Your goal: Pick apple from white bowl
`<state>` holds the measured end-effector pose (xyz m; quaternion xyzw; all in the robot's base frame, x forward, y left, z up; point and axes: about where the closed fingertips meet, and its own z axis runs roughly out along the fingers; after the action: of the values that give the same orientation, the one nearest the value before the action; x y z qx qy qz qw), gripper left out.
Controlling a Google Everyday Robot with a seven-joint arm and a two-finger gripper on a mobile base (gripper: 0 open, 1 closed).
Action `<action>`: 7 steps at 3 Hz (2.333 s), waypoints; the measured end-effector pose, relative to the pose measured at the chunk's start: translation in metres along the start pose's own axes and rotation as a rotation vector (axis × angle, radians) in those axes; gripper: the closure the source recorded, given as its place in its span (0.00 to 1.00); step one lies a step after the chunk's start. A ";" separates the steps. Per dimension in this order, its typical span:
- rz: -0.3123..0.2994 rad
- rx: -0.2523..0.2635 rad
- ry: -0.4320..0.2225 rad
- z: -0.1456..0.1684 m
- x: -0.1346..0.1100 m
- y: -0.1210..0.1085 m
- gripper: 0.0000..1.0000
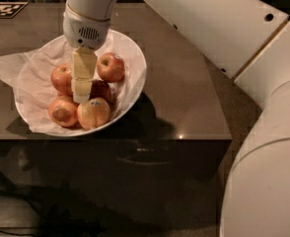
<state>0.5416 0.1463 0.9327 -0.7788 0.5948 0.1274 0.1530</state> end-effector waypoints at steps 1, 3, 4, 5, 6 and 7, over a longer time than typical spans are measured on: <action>0.018 0.006 -0.001 0.002 0.006 -0.002 0.00; 0.001 -0.009 -0.011 0.004 0.004 -0.004 0.00; -0.039 -0.024 -0.018 0.005 -0.010 -0.006 0.00; -0.055 -0.043 -0.008 0.015 -0.022 -0.007 0.00; -0.060 -0.047 -0.038 0.024 -0.016 -0.006 0.00; -0.060 -0.047 -0.038 0.024 -0.016 -0.006 0.00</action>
Offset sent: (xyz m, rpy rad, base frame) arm 0.0065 -0.0177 -0.0124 -0.0034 0.0305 -0.0351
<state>0.5426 0.1710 0.9169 -0.7972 0.5649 0.1514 0.1497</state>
